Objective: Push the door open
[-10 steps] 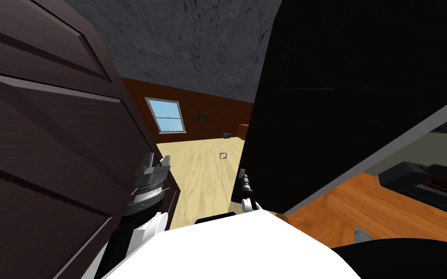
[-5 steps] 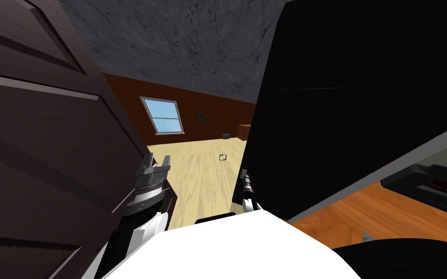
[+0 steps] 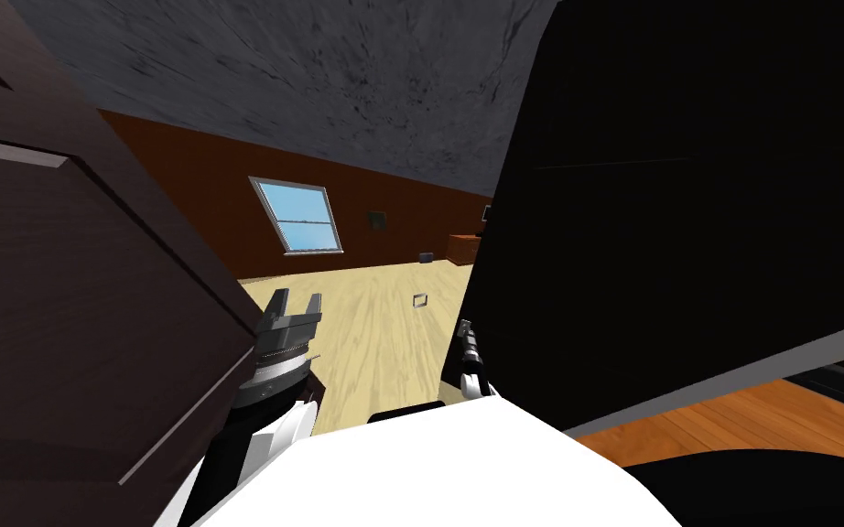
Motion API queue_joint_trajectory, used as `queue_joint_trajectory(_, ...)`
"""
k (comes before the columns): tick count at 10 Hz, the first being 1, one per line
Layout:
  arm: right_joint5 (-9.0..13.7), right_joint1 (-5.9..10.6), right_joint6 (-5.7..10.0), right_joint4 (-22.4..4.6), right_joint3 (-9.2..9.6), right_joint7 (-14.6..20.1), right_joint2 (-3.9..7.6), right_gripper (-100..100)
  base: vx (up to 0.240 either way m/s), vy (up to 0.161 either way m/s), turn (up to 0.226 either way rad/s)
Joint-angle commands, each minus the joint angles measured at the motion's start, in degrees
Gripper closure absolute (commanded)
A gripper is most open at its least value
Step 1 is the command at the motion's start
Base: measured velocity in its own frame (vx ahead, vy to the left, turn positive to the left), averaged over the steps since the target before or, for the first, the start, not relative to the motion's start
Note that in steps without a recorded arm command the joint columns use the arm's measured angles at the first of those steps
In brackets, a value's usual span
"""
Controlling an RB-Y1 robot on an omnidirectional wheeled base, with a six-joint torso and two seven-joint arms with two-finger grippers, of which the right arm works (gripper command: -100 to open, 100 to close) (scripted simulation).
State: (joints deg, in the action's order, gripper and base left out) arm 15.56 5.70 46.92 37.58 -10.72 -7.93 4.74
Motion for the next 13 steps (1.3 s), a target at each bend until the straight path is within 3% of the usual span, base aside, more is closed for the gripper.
queue_joint_trajectory(1,0.4,-1.02,-1.06,2.0,-0.79,-0.4,0.30,100,0.121,0.010,-0.027)
queue_joint_trajectory(2,1.3,-1.03,-1.07,1.8,-2.19,-0.8,0.61,100,0.179,0.012,-0.054)
queue_joint_trajectory(3,1.3,-1.03,-1.07,1.8,-2.19,-0.8,0.61,100,0.163,0.008,-0.059)
queue_joint_trajectory(13,5.8,-1.07,-1.08,1.1,-9.69,-2.9,1.77,100,0.211,0.015,-0.068)
